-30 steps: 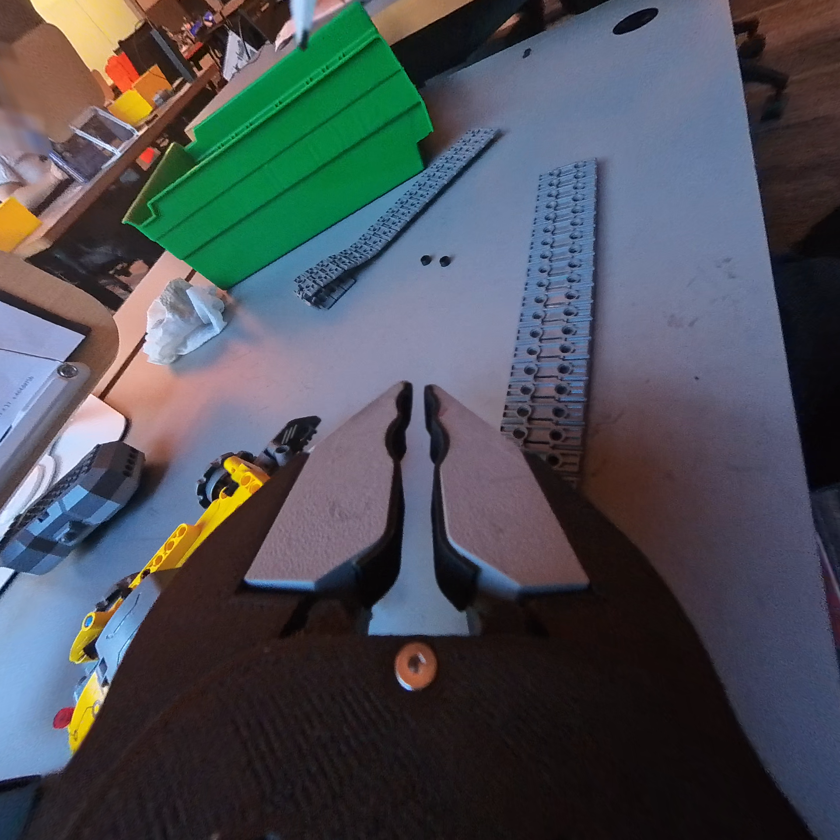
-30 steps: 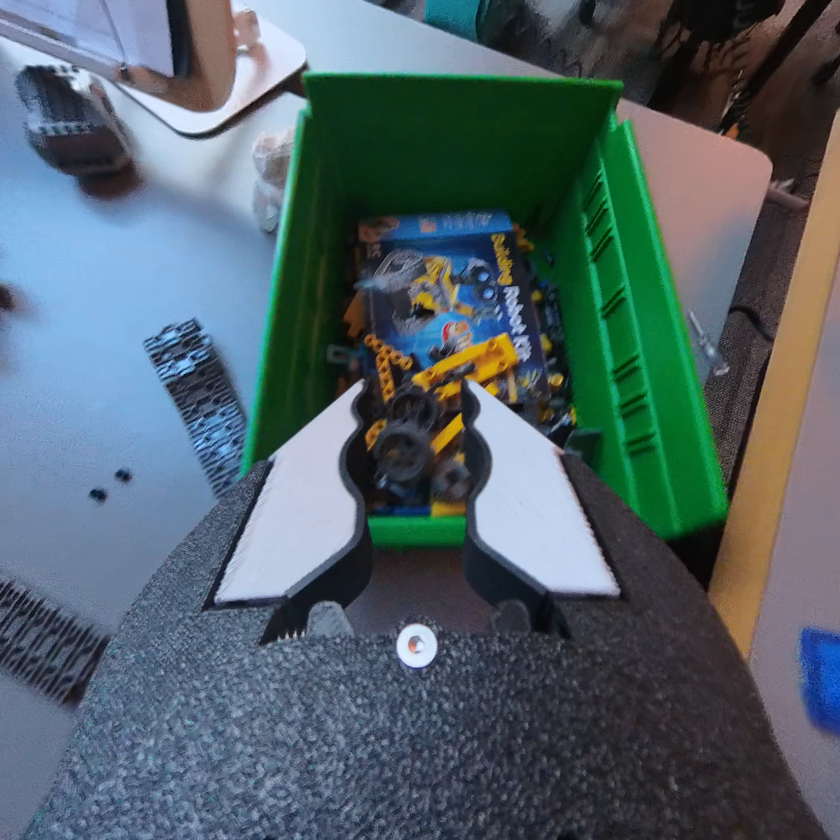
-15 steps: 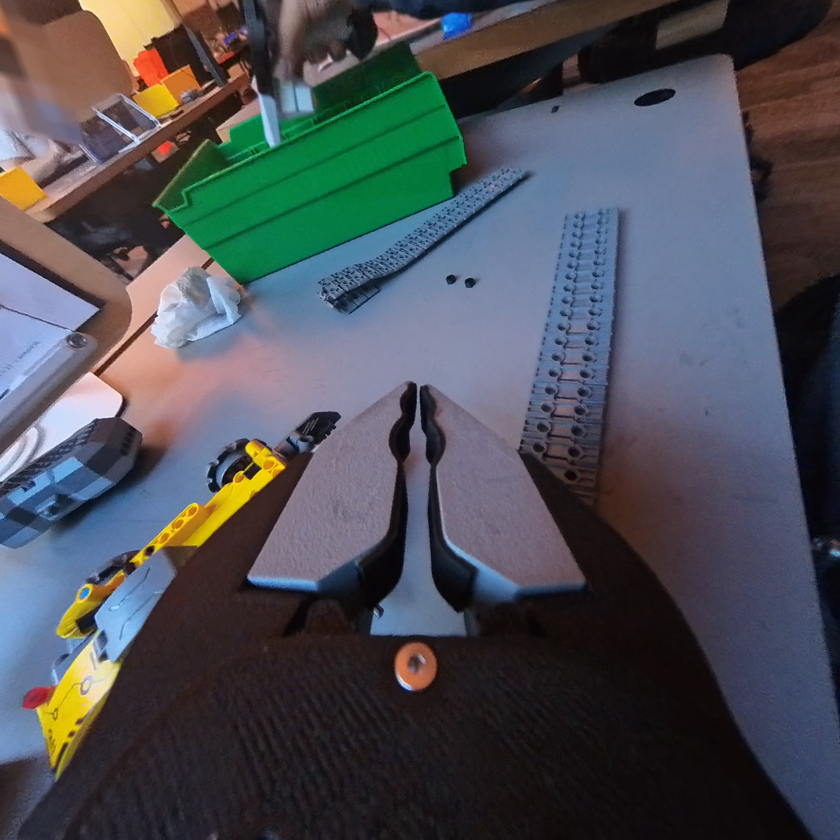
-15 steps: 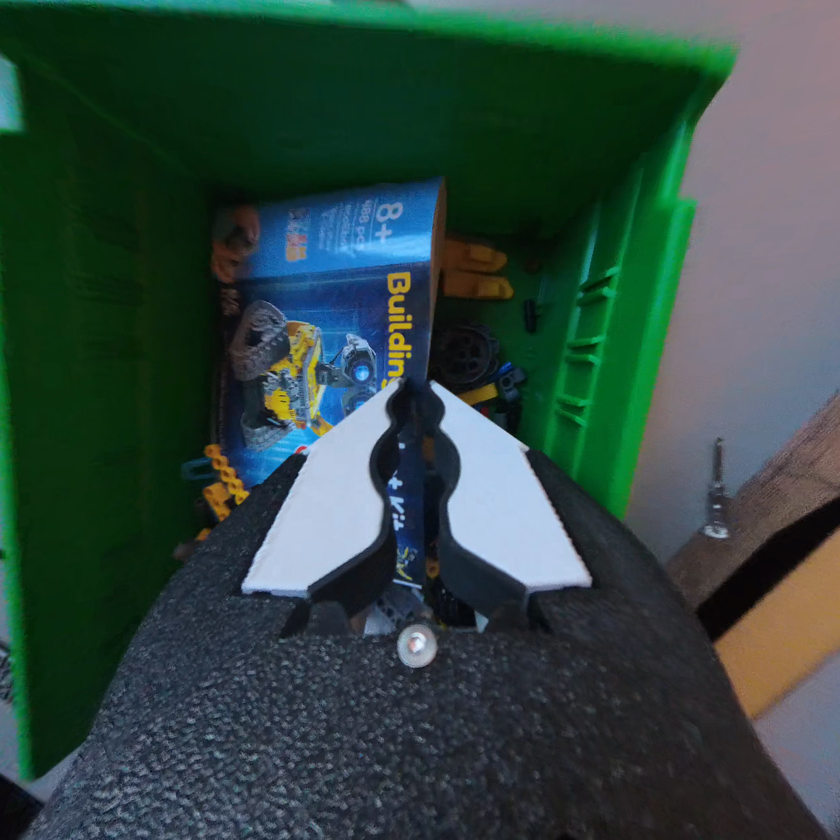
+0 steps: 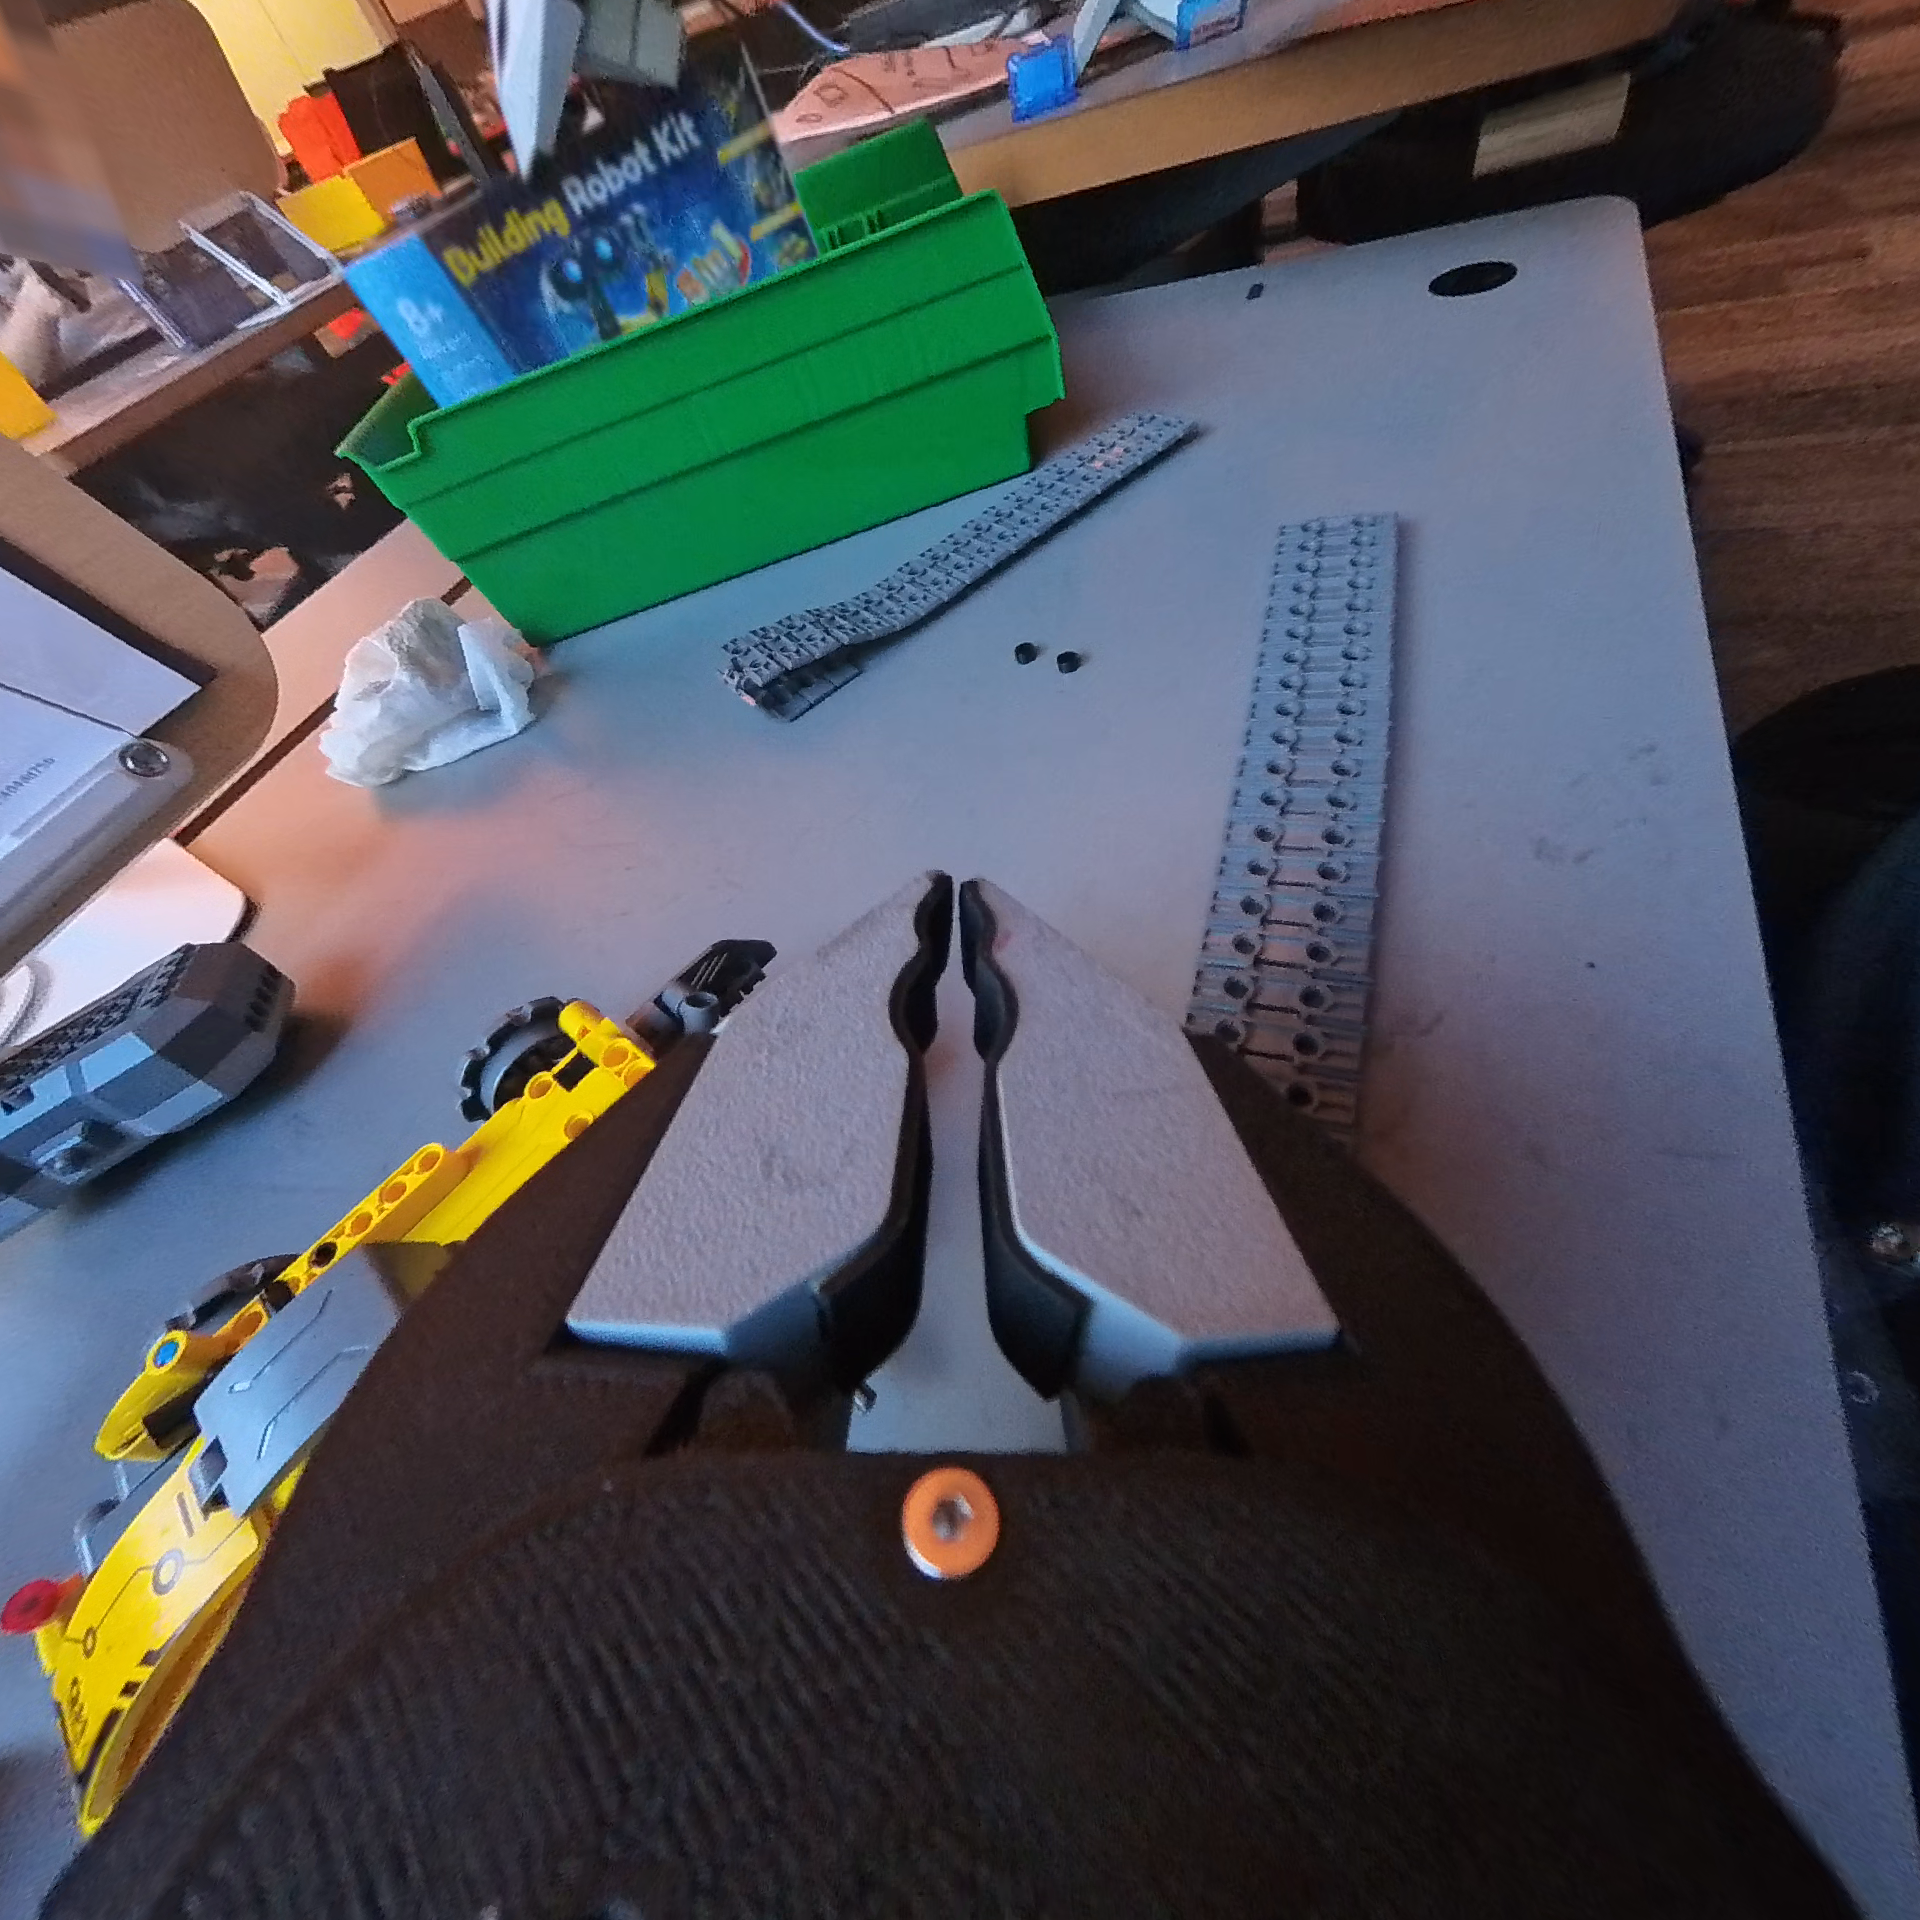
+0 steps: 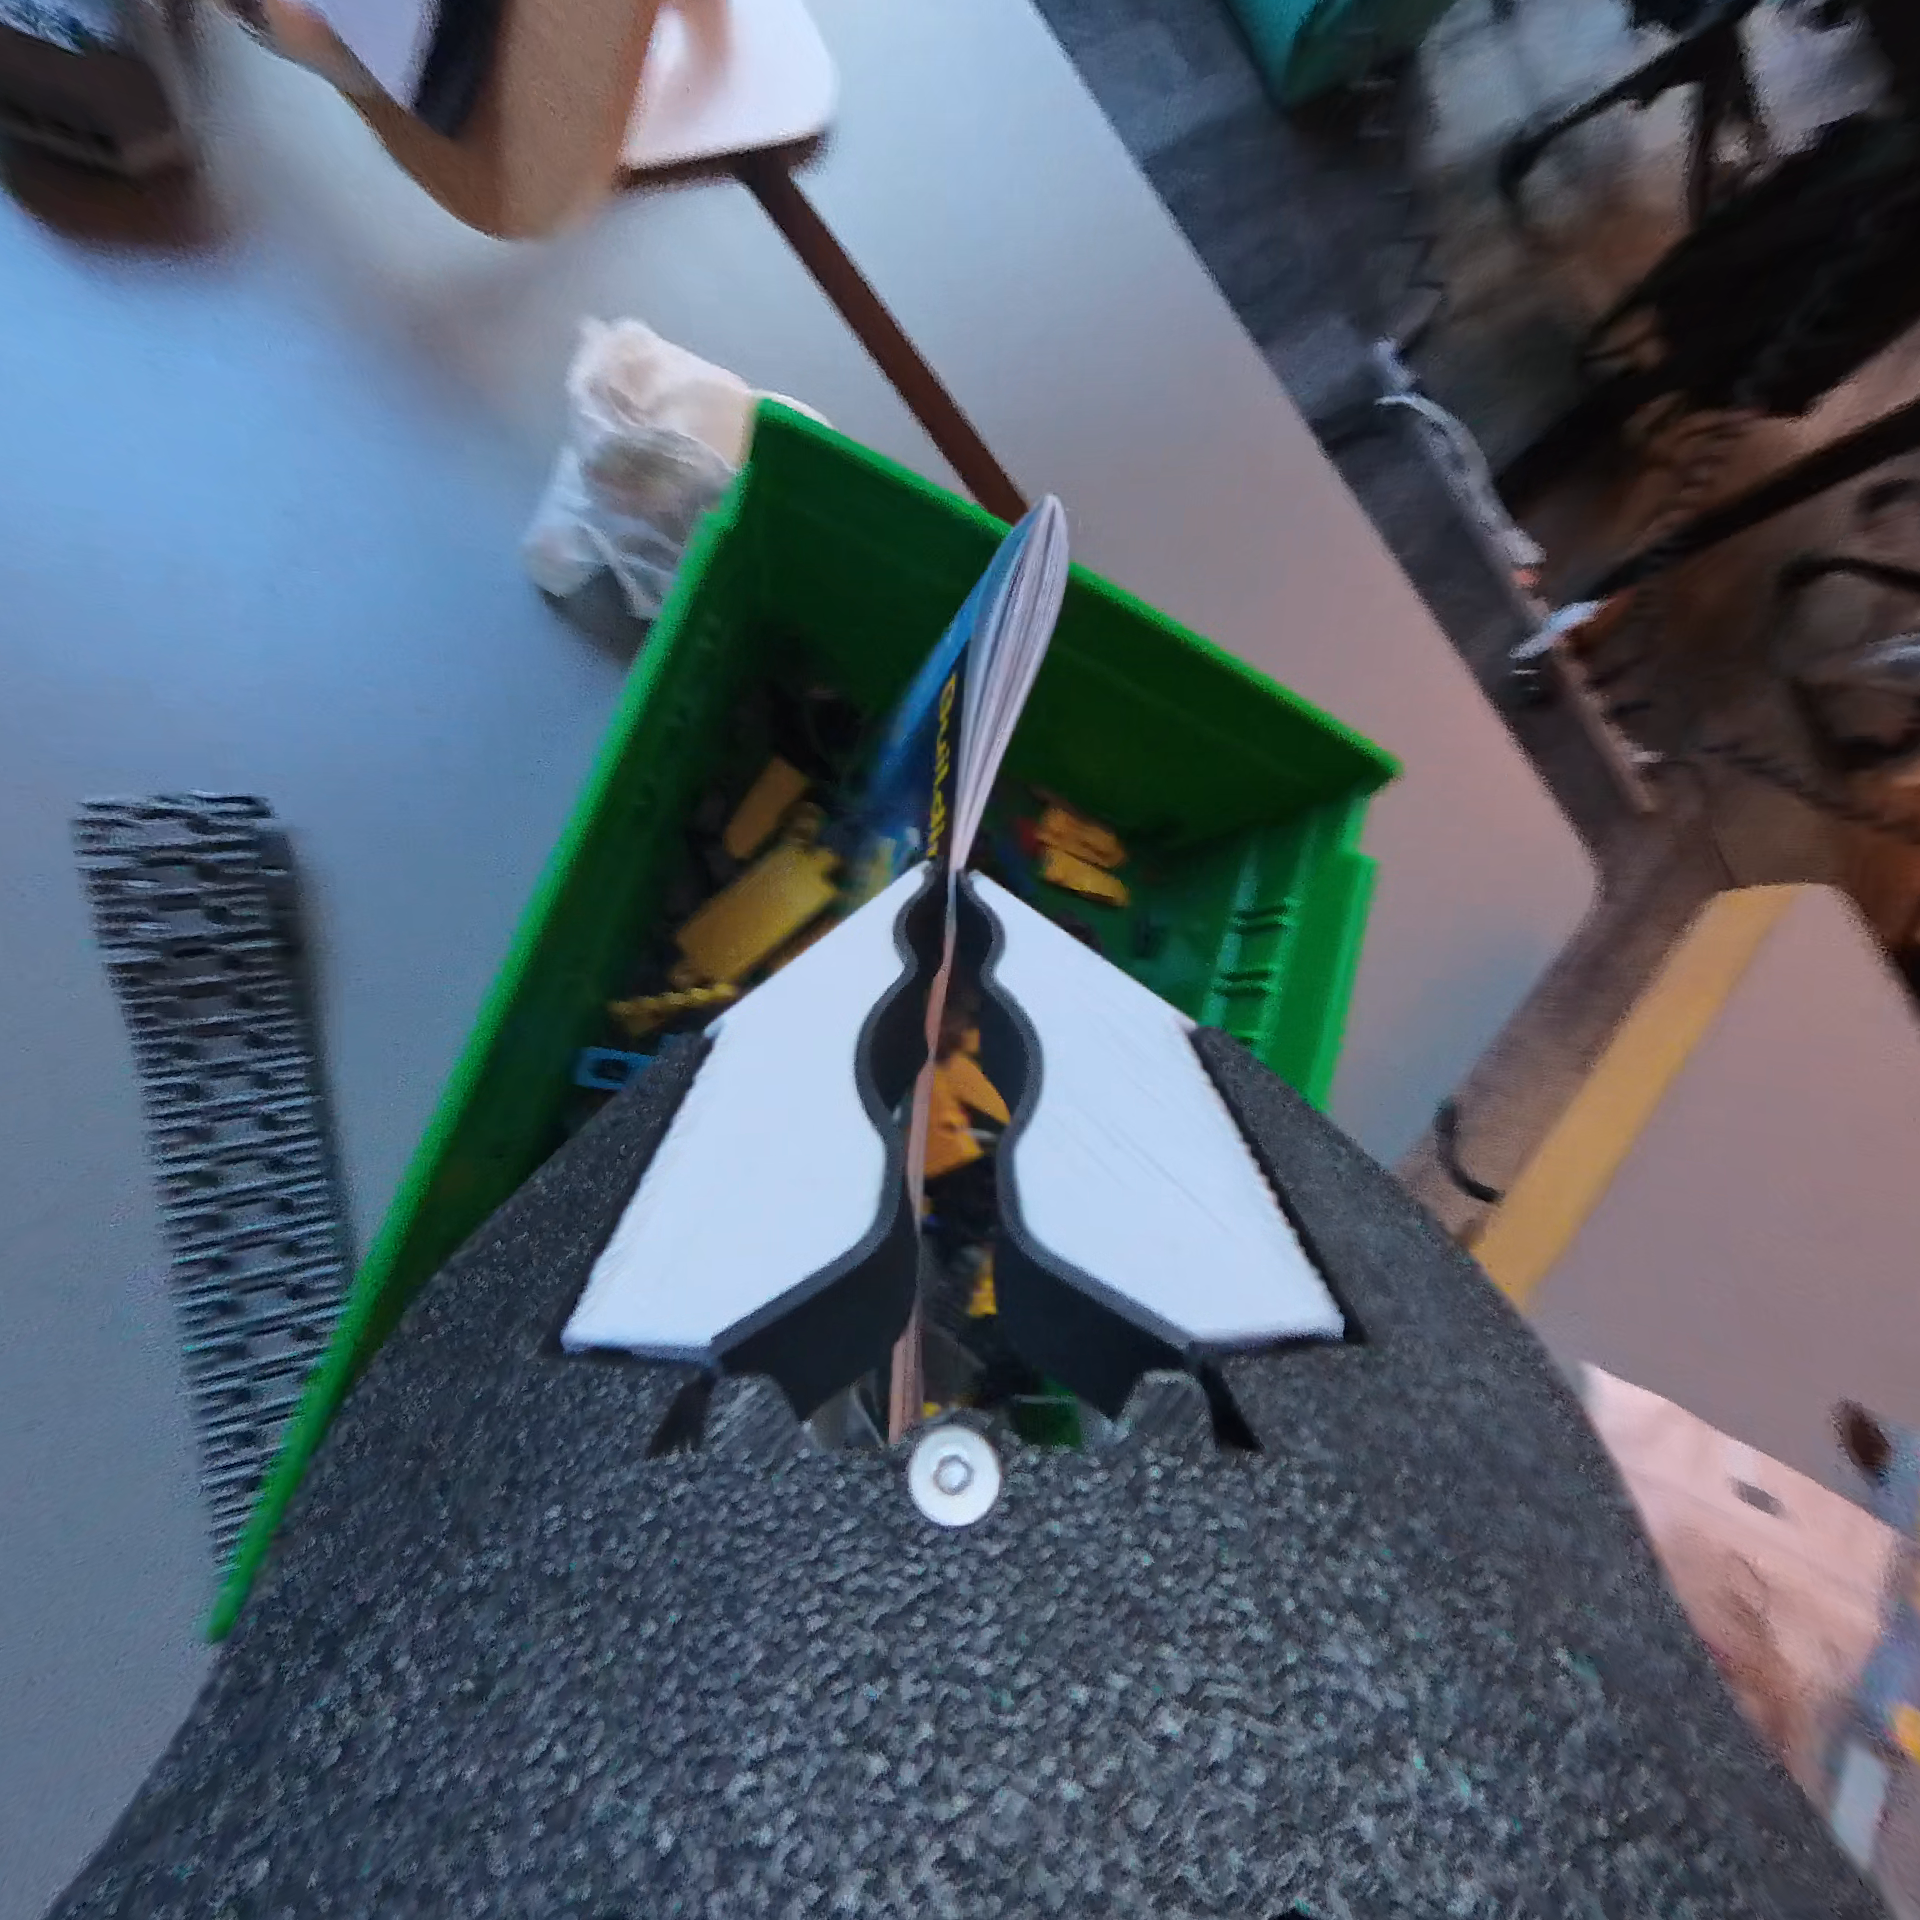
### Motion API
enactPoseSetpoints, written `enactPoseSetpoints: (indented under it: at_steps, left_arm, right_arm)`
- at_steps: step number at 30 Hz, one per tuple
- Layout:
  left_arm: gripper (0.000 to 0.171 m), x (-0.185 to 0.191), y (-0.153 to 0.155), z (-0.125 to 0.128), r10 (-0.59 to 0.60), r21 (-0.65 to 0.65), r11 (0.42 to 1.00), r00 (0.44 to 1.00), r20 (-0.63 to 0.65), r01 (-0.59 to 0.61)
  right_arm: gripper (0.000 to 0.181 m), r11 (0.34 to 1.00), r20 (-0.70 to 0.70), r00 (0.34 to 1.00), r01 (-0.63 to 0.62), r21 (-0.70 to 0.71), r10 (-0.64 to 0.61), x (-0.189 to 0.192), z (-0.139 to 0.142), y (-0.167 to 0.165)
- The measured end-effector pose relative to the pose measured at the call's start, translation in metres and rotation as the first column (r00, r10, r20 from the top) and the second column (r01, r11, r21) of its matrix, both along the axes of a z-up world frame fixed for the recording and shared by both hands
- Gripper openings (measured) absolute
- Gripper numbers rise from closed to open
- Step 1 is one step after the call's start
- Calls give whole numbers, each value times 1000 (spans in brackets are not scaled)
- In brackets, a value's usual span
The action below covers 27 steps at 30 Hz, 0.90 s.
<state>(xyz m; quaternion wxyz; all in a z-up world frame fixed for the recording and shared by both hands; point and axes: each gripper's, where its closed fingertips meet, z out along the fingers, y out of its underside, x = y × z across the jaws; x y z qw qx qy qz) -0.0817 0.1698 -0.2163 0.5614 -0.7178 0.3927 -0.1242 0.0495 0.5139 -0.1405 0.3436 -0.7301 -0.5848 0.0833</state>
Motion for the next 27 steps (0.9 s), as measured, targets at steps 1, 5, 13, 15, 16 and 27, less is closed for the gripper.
enactPoseSetpoints:
  at_steps: [1,5,13,15,16,27]
  left_arm:
    - [0,0,0,0,1,2,1000,1000,-6,-1]
    - [0,0,0,0,4,13,1000,1000,-12,-4]
    - [0,-2,-1,5,-2,13,1000,999,33,2]
    - [0,-2,-2,6,-7,8,1000,999,49,7]
    - [0,-2,-2,7,-11,6,1000,998,57,11]
    - [0,-5,-5,16,-23,25,999,993,115,21]
  right_arm:
    - [0,999,-14,1000,-18,-43,17,-6,-4,-6]
    - [0,989,-12,1000,-17,-147,16,-13,-10,-17]
    - [47,990,-15,999,32,-140,-35,-13,-7,-14]
    - [67,980,46,999,34,-197,-26,-14,-26,-24]
    - [69,979,76,997,31,-203,-16,-14,-33,-29]
    - [72,940,206,969,190,-284,-134,51,-66,-5]
